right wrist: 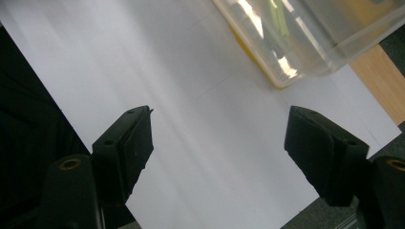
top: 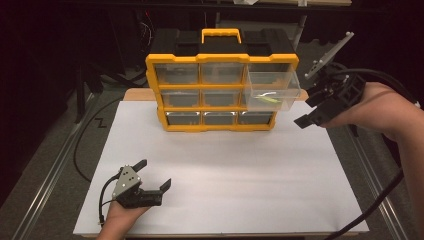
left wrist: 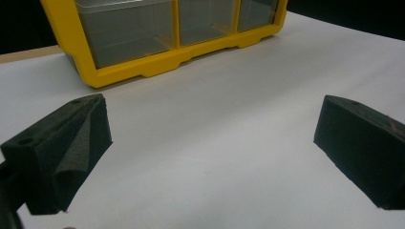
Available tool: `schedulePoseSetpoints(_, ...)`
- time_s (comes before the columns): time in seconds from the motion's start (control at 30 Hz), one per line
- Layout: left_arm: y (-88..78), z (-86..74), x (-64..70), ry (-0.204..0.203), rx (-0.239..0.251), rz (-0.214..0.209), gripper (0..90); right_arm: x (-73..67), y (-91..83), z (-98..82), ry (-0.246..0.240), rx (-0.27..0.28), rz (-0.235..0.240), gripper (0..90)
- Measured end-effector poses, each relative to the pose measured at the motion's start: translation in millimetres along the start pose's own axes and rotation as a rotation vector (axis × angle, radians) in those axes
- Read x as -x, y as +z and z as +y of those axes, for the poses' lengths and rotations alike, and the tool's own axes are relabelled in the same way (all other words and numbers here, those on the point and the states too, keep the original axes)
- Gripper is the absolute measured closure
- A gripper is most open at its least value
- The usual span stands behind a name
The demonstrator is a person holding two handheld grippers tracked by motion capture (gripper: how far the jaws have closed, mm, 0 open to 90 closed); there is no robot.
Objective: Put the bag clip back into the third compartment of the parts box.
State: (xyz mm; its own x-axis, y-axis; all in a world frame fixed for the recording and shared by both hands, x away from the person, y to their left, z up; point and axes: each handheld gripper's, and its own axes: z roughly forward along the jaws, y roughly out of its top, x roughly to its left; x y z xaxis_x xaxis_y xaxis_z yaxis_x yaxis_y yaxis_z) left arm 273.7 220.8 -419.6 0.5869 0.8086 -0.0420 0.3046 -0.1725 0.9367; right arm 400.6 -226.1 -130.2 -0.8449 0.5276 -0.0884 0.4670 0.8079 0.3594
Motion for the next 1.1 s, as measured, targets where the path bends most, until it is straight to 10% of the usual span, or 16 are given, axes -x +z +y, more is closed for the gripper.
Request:
schedulePoseSetpoints(0.57, -2.0, 0.2, 0.0, -0.002, 0.007, -0.001, 0.3, -16.1, 45.4, -28.9, 0.021, -0.031, 0.019, 15.2)
schedulePoseSetpoints(1.1, -1.6, 0.0, -0.7, 0.002, 0.006, -0.002, 0.3, -18.3, 123.7, -50.4, 0.066, -0.086, 0.035, 0.0)
